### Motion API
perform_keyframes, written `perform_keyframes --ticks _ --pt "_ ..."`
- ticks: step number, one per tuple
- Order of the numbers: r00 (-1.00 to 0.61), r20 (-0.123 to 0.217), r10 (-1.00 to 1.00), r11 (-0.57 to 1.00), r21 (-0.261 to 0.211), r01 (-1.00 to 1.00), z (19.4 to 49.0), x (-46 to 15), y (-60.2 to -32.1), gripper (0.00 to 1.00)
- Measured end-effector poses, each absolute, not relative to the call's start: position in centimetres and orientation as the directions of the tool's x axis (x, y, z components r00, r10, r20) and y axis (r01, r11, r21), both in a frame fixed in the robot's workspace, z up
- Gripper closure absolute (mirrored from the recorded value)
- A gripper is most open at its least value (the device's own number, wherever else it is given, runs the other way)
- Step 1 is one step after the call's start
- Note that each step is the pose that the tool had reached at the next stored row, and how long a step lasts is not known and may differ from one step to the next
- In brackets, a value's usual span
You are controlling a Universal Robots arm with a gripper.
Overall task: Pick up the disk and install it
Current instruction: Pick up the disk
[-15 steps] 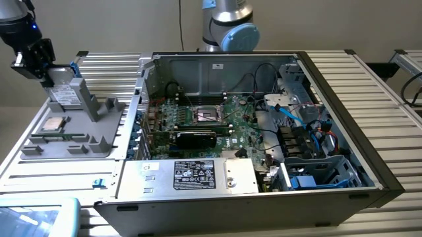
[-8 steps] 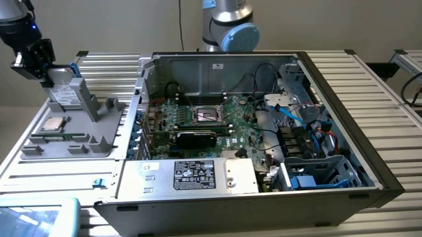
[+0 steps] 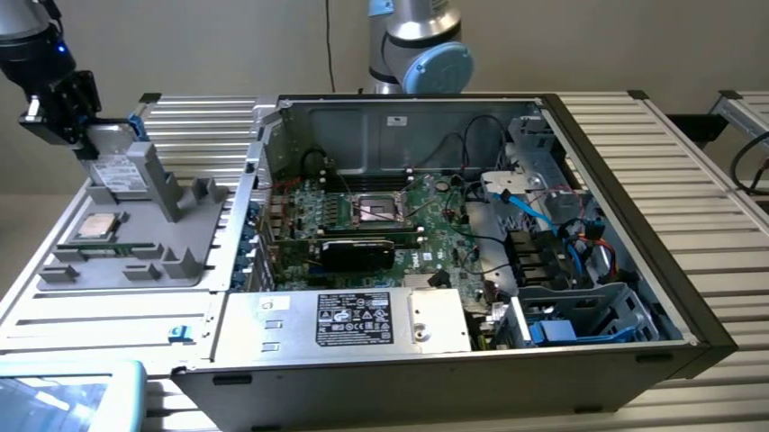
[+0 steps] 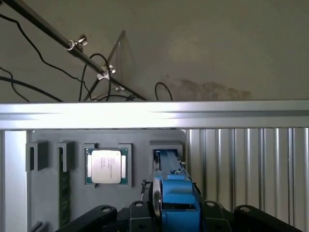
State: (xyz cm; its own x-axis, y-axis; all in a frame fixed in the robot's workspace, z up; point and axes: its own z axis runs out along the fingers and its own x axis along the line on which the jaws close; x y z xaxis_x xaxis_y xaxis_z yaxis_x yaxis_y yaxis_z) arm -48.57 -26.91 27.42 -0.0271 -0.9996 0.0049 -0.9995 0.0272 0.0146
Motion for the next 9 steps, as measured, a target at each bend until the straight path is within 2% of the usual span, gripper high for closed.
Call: perform_keyframes --ticks 9 --pt "-0.028 0.005 -1.0 0.028 0.013 -1.0 27.67 -48.6 -26.91 0.62"
